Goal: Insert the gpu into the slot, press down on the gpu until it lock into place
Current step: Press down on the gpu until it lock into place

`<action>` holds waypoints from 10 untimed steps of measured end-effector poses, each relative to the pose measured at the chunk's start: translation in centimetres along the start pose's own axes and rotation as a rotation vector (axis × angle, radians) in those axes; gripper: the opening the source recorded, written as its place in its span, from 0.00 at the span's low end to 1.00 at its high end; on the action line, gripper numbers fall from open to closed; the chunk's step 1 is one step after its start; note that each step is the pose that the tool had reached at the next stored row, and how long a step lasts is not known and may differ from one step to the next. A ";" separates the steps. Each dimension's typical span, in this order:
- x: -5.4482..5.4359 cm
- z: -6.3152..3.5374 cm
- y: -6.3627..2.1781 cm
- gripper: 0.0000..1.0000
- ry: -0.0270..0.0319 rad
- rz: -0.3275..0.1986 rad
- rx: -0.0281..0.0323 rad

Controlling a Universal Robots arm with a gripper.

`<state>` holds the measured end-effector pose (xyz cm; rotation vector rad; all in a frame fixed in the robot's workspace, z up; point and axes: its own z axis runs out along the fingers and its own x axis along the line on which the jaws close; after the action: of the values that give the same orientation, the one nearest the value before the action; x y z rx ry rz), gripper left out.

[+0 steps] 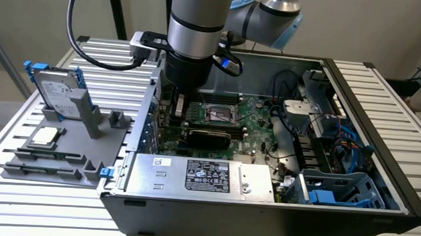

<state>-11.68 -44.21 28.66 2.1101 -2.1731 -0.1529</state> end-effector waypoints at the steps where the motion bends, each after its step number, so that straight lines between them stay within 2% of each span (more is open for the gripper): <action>1: 0.0 -0.04 0.02 0.11 0.0009 0.000 -0.0021; 10: 0.0 -0.09 0.37 0.11 0.0192 0.001 -0.0273</action>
<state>-12.04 -44.22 28.81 2.0870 -2.1493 -0.1607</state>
